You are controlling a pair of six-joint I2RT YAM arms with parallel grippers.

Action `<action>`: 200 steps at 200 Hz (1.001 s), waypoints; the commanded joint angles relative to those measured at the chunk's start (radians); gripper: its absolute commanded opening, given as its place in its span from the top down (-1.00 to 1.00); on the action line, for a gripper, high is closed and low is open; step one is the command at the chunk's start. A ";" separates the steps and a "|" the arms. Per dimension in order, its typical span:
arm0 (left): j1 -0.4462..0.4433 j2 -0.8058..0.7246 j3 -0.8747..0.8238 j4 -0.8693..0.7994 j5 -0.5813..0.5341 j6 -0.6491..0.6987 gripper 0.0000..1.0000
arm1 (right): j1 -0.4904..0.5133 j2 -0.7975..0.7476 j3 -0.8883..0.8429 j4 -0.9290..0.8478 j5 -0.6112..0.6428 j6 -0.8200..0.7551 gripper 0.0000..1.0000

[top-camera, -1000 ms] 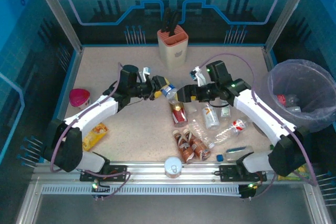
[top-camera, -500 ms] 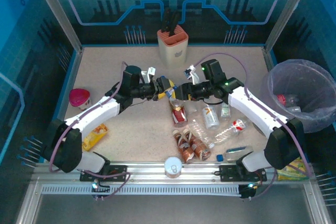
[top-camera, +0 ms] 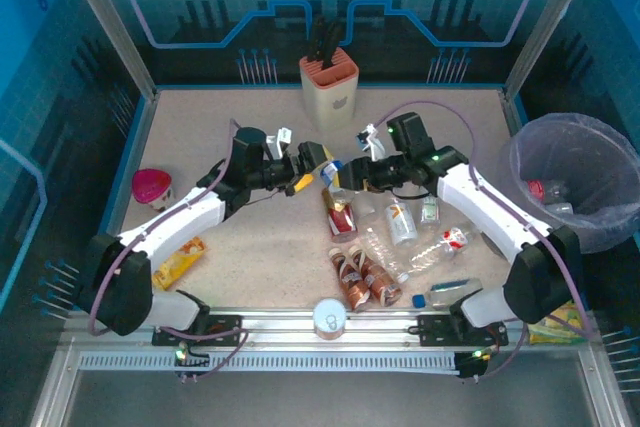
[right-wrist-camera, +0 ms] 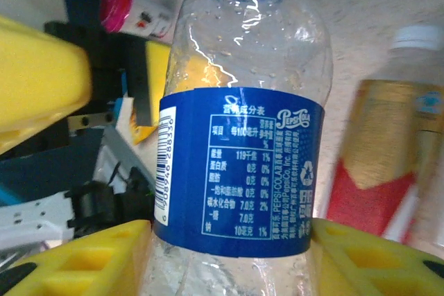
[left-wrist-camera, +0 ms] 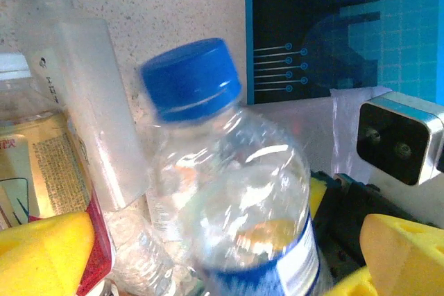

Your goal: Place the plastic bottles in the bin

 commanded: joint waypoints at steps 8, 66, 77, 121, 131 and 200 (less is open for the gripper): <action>0.000 -0.034 -0.004 -0.118 -0.069 0.072 -0.99 | -0.072 -0.131 0.123 -0.233 0.176 -0.062 0.28; -0.010 -0.037 -0.011 -0.219 -0.105 0.128 -0.98 | -0.299 -0.250 0.371 -0.536 0.365 -0.177 1.00; -0.012 -0.037 -0.013 -0.222 -0.109 0.130 -0.98 | -0.351 -0.253 0.432 -0.593 0.427 -0.187 1.00; -0.022 -0.038 0.008 -0.267 -0.139 0.155 -0.98 | -0.681 -0.215 0.613 -0.727 0.464 -0.182 1.00; -0.024 -0.039 0.009 -0.271 -0.138 0.158 -0.99 | -0.759 -0.206 0.628 -0.727 0.420 -0.185 1.00; -0.023 -0.070 -0.005 -0.321 -0.143 0.191 -0.98 | -1.082 -0.107 0.589 -0.725 0.541 -0.223 1.00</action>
